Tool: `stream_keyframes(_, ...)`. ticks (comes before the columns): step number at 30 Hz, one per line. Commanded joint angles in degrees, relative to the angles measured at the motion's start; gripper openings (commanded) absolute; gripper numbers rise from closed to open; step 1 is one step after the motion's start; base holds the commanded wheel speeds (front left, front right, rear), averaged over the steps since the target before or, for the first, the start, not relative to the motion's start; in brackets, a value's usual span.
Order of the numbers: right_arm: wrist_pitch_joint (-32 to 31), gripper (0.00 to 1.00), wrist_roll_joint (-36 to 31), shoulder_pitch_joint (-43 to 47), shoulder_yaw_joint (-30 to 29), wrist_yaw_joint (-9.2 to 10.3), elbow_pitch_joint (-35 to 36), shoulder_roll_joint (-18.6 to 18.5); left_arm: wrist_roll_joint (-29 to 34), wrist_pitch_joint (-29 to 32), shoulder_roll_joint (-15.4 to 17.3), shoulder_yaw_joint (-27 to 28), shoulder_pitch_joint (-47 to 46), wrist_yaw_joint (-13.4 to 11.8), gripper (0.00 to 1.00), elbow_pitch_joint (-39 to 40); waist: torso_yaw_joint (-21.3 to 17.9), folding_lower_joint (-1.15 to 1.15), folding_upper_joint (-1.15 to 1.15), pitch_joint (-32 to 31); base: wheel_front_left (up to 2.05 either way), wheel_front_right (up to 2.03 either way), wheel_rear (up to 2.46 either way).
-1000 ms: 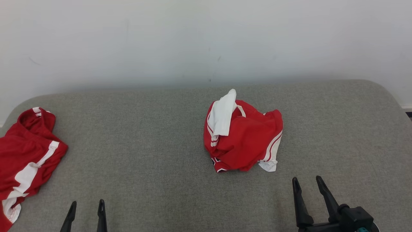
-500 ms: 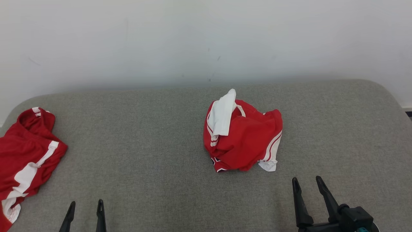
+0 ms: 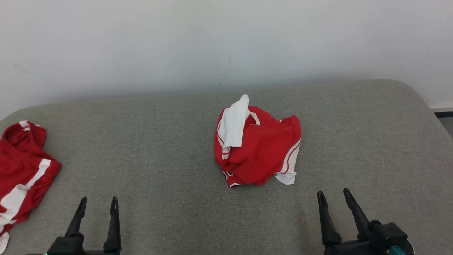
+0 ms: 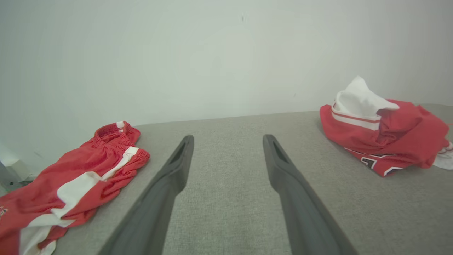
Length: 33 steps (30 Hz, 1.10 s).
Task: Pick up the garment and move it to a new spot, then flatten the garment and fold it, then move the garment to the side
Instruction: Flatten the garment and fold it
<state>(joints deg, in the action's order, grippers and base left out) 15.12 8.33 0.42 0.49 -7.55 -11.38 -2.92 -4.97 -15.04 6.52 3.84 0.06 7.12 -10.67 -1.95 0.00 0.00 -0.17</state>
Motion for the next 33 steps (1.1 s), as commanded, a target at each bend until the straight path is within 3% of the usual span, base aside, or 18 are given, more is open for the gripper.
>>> stream_keyframes(1,0.1,1.00,0.5,-0.4,0.1,0.12,0.2,0.1,0.0,-0.2,0.7,-0.9,-2.4,0.3,1.00,-0.5,-1.9,0.00,0.00,1.3,0.00,0.00,0.00)
stream_keyframes(15,0.1,1.00,1.8,-4.0,-0.1,0.12,1.0,0.1,-5.6,-0.2,5.7,-16.2,-24.5,0.3,1.00,-9.7,-11.3,0.00,0.00,8.9,0.00,0.00,0.00)
stream_keyframes(29,0.1,1.00,4.2,-6.1,0.5,0.12,1.3,0.1,-13.1,1.0,7.2,-29.0,-34.6,0.3,1.00,-25.1,-16.6,0.00,0.00,12.5,0.00,0.00,0.00)
stream_keyframes(30,0.1,1.00,4.3,-6.1,0.5,0.12,1.3,0.1,-13.8,1.0,7.3,-29.3,-35.1,0.3,0.60,-26.1,-16.8,0.00,0.00,12.7,0.00,0.00,0.00)
stream_keyframes(31,0.1,1.00,4.4,-6.2,0.6,0.12,1.3,0.1,-14.2,1.4,7.5,-29.6,-35.6,0.3,0.37,-27.5,-17.0,0.00,0.00,12.8,0.00,0.00,0.00)
stream_keyframes(32,0.1,1.00,4.4,-6.3,0.6,0.12,1.4,0.1,-14.4,1.2,7.6,-30.1,-36.2,0.3,0.00,-28.2,-17.2,0.00,0.00,12.9,0.00,0.00,0.00)
stream_keyframes(33,0.1,1.00,4.4,-6.3,0.5,0.12,1.5,0.1,-14.9,1.0,7.5,-30.2,-36.7,0.3,0.00,-28.7,-17.3,0.00,0.00,12.9,0.00,0.00,0.00)
